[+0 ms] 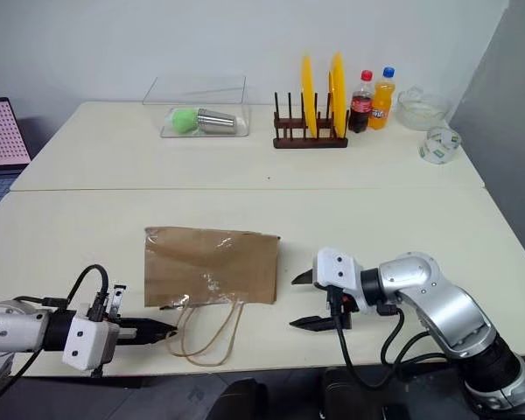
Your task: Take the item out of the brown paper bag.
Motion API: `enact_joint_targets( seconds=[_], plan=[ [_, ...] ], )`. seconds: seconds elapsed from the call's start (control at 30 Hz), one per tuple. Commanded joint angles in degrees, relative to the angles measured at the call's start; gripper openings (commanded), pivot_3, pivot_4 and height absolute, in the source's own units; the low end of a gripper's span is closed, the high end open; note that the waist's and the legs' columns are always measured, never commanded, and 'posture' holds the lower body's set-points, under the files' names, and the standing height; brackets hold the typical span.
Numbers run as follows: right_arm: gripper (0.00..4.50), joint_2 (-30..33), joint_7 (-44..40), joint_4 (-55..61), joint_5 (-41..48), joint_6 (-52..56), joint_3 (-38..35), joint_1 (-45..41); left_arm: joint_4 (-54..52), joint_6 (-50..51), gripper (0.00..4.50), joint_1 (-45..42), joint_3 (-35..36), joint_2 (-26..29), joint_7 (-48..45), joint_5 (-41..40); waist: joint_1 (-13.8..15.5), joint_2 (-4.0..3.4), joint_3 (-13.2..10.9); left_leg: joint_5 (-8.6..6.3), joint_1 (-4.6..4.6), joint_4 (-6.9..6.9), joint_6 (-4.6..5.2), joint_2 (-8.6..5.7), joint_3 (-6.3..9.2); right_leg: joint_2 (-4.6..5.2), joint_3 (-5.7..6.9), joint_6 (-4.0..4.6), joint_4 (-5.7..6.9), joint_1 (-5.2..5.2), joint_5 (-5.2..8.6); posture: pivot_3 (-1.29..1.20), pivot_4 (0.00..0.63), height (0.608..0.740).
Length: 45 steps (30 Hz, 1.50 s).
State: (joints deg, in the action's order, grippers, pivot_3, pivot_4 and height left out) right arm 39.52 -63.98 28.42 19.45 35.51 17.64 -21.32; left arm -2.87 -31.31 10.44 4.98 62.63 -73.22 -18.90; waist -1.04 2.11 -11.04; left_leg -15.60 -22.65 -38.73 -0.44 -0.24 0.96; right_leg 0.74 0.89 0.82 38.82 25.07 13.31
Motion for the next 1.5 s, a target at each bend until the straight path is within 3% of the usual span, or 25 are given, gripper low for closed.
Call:
enact_joint_targets(
  seconds=[0.03, 0.23, 0.5, 0.8, 1.07, 1.5],
  plan=[
    [3.75, 0.3, -1.6, 2.1, 2.0, -2.9, -1.2, -0.3, -5.4, 8.2, 0.05, 1.4, 1.4, 1.5, -0.1, -3.6, 0.0, 0.00, 0.0, 0.00, 0.01, 0.00, 0.00, 0.00, -0.01, 0.00, -0.01, 0.00, 0.00, 0.00, 0.00, 0.00, 0.150, 0.740],
    [3.75, 1.7, -3.1, 1.1, 1.7, -5.3, -1.4, -0.7, -9.5, 15.6, 0.05, 3.6, 2.4, 2.5, -1.6, -3.5, -0.1, 0.00, 0.0, 0.00, 0.01, 0.00, 0.00, 0.02, 0.00, -0.05, -0.02, -0.02, -0.01, 0.00, 0.01, 0.00, 0.150, 0.740],
    [3.75, 1.3, -2.7, 0.9, 1.6, -5.7, -0.8, -1.0, -11.0, 18.8, 0.05, 0.7, 2.1, -1.5, 0.6, -3.7, 0.0, 0.00, 0.0, 0.00, 0.00, 0.00, 0.00, 0.03, 0.01, -0.07, -0.02, -0.01, -0.02, -0.01, 0.02, 0.00, 0.150, 0.740],
    [3.75, 3.4, -4.4, 2.8, -0.8, -10.5, 0.4, -0.3, -16.3, 41.7, 0.05, -9.7, 3.7, -6.3, 12.6, -11.9, 0.0, 0.00, 0.0, 0.00, 0.01, -0.03, 0.00, 0.02, 0.06, -0.09, -0.02, -0.03, -0.01, -0.05, 0.01, 0.00, 0.150, 0.740],
    [3.75, 4.6, -6.8, 4.4, -2.5, -14.1, 2.7, -1.1, -18.5, 53.4, 0.05, -17.4, 3.0, -10.8, 17.8, -15.7, 0.1, 0.02, 0.0, 0.00, 0.01, -0.05, 0.00, 0.02, 0.10, -0.11, -0.04, -0.04, 0.01, -0.07, 0.01, 0.00, 0.150, 0.740],
    [3.75, -5.0, -7.3, -6.3, -15.1, -29.7, 13.5, -11.3, -17.3, 59.0, 0.05, -23.1, 1.0, -15.5, 18.6, -15.7, 0.2, 0.02, 0.0, 0.01, 0.04, -0.08, -0.02, 0.00, 0.19, -0.15, -0.07, -0.03, 0.04, -0.12, 0.00, 0.00, 0.150, 0.740]
  ],
)
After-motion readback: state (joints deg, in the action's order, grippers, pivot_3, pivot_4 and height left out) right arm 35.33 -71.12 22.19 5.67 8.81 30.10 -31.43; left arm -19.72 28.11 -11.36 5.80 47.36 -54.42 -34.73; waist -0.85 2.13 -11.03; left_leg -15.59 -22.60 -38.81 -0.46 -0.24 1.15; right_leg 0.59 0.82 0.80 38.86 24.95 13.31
